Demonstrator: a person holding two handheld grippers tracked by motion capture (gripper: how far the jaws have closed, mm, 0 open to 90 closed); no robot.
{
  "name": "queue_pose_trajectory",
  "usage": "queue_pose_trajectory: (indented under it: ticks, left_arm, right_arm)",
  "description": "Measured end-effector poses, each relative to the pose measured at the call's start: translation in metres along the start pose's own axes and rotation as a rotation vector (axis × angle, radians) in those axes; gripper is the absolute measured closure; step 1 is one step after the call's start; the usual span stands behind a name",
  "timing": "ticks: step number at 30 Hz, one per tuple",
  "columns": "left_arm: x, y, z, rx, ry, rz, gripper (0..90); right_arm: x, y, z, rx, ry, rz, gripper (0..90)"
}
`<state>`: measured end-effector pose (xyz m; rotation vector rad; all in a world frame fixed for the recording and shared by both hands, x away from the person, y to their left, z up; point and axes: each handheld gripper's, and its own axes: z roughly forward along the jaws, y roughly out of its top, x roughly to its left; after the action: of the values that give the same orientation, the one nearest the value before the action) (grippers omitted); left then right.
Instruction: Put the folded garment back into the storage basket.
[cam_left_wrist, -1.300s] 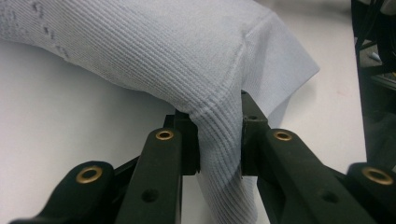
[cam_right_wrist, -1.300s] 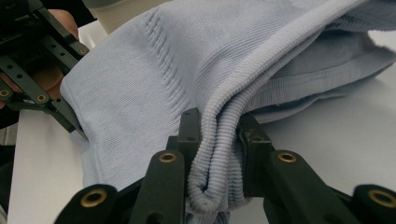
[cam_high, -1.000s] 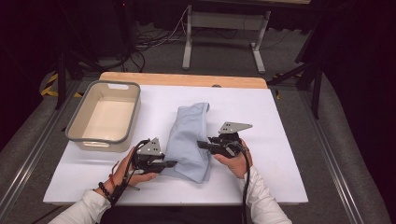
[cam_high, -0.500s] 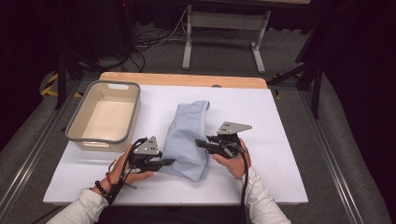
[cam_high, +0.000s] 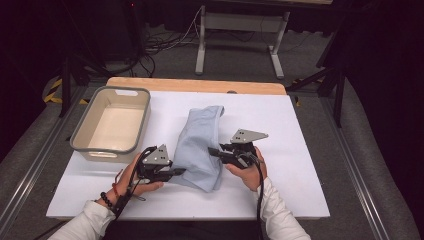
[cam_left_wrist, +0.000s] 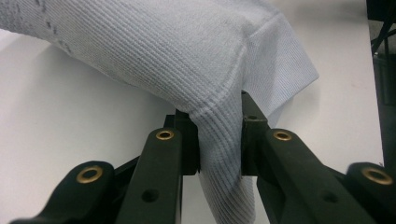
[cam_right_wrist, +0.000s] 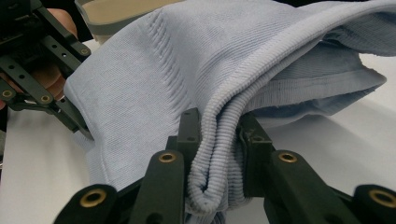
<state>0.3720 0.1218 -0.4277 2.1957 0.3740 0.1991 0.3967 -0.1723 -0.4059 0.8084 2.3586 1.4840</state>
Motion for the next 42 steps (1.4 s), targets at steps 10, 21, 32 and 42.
queue_pose_trajectory:
  ticks: [10,21,32,42]
  left_arm:
    - [0.005,0.002,-0.010,0.000,0.019,0.001,75.8]
    - [0.012,0.005,-0.019,-0.005,0.042,0.008,75.8]
    - [0.018,0.006,-0.027,-0.017,0.082,0.016,75.8]
    - [0.022,0.008,-0.034,-0.035,0.114,0.022,75.7]
  right_arm:
    - [0.004,0.011,0.006,-0.007,-0.016,-0.022,74.5]
    - [0.005,0.023,0.011,-0.024,-0.026,-0.035,74.5]
    - [0.007,0.037,0.018,-0.035,-0.045,-0.067,74.5]
    - [0.010,0.050,0.022,-0.040,-0.059,-0.095,74.4]
